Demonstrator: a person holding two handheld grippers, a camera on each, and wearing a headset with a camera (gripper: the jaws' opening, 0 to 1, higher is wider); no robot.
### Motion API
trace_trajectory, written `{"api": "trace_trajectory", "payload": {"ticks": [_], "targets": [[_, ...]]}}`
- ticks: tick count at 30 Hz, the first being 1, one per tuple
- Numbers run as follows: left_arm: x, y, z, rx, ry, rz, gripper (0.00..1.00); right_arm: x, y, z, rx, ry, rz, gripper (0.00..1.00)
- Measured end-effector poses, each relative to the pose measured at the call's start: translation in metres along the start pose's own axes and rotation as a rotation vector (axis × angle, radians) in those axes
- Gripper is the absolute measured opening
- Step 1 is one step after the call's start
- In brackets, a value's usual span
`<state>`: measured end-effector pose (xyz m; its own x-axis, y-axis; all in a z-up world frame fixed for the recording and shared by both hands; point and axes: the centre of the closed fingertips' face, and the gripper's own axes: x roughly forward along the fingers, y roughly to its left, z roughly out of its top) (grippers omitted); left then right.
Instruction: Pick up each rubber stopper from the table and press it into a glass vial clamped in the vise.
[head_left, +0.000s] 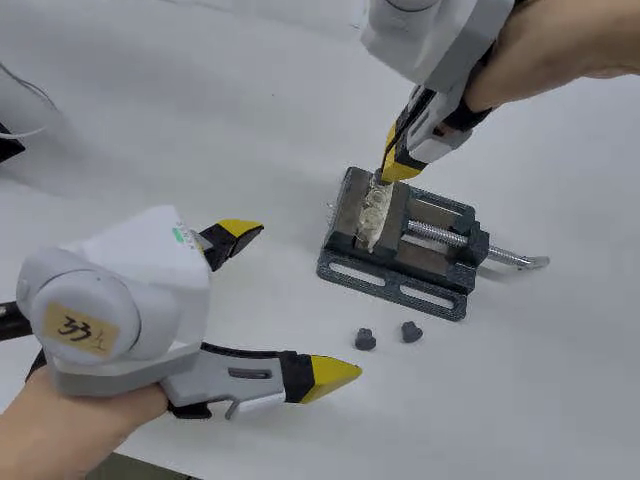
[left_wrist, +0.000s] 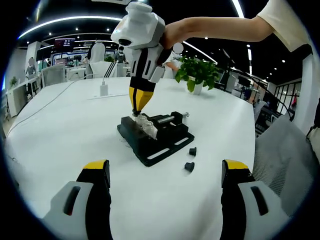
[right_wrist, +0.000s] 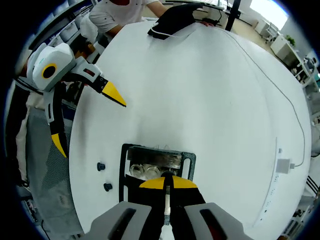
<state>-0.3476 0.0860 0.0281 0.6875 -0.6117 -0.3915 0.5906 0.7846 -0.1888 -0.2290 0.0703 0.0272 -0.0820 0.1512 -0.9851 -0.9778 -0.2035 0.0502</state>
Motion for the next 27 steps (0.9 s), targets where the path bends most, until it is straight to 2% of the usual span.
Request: {"api": "trace_trajectory", "payload": {"ticks": [2,3,4,5,6,7,12,13,14,15,16,18,19,20,21,22,25,27], "targets": [[0.000,0.001,0.001,0.001,0.000,0.001,0.91,0.000,0.000,0.000,0.015,-0.005,0.006,0.00],[0.000,0.001,0.002,0.003,0.000,0.001,0.91,0.000,0.000,0.000,0.052,-0.007,0.012,0.00],[0.000,0.001,0.003,0.004,0.000,0.001,0.91,0.000,0.000,0.000,0.004,-0.008,0.009,0.00],[0.000,0.001,0.004,0.006,-0.003,0.003,0.91,0.000,0.001,0.000,0.032,-0.009,0.007,0.00],[0.000,0.001,0.006,0.005,-0.006,0.004,0.91,0.000,0.002,0.000,0.006,-0.009,-0.002,0.00],[-0.001,0.002,0.007,0.005,-0.009,0.006,0.91,0.000,0.002,0.000,0.023,-0.006,-0.007,0.00],[-0.002,0.001,0.009,0.009,-0.008,0.008,0.92,0.001,0.002,0.000,0.002,0.009,-0.042,0.00],[-0.002,0.000,0.009,0.011,-0.009,0.008,0.92,0.001,0.003,0.000,-0.028,0.015,-0.050,0.00],[-0.003,-0.001,0.010,0.013,-0.011,0.009,0.92,0.002,0.002,0.000,-0.003,0.020,-0.054,0.00],[-0.004,-0.001,0.011,0.012,-0.010,0.008,0.92,0.002,0.001,0.000,-0.043,0.027,-0.066,0.00],[-0.005,-0.002,0.012,0.015,-0.014,0.010,0.92,0.002,0.003,0.001,-0.023,0.029,-0.066,0.00],[-0.006,-0.002,0.013,0.016,-0.014,0.014,0.91,0.002,0.005,0.001,-0.042,0.035,-0.080,0.00],[-0.007,-0.002,0.013,0.015,-0.016,0.015,0.92,0.001,0.004,0.000,-0.024,0.035,-0.089,0.00],[-0.007,-0.002,0.014,0.014,-0.018,0.017,0.92,0.001,0.003,0.000,-0.056,0.028,-0.094,0.00],[-0.008,-0.003,0.016,0.017,-0.021,0.018,0.91,0.001,0.002,0.001,-0.010,0.003,-0.088,0.00],[-0.009,-0.003,0.017,0.019,-0.022,0.020,0.91,0.001,0.002,-0.001,0.002,-0.005,-0.091,0.00],[-0.010,-0.004,0.020,0.021,-0.027,0.020,0.91,0.000,0.004,-0.001,-0.004,-0.008,-0.098,0.00],[-0.011,-0.005,0.022,0.039,-0.024,0.020,0.91,0.000,0.004,-0.001,0.020,-0.025,-0.099,0.00]]}}
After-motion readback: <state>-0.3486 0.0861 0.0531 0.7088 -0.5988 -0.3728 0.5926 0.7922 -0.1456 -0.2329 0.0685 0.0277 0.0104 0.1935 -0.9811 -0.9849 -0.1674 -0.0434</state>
